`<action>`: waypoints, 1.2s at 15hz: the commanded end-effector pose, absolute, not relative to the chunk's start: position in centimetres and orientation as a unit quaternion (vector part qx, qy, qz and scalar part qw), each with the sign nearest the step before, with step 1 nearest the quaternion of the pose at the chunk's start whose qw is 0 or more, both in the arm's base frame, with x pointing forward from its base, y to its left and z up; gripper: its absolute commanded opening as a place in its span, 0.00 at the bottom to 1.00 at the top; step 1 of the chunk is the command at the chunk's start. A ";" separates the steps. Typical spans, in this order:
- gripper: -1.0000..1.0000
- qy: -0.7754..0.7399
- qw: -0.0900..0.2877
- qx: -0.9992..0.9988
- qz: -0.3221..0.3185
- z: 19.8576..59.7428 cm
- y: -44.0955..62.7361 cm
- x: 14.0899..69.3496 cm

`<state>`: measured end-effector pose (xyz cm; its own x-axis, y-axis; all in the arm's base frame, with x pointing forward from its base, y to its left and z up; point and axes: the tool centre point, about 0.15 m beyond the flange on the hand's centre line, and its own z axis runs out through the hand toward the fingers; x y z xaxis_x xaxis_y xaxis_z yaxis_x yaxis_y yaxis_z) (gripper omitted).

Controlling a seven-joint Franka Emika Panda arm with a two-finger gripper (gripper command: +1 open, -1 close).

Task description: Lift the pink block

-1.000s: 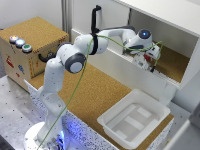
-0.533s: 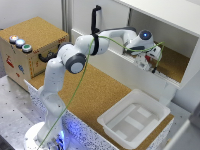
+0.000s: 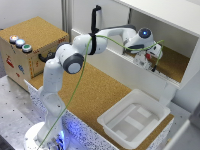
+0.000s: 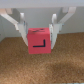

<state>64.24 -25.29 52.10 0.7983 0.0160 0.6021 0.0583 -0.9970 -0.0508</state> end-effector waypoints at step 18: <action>0.00 -0.058 -0.014 -0.970 -0.235 46.1 -10.0 44.0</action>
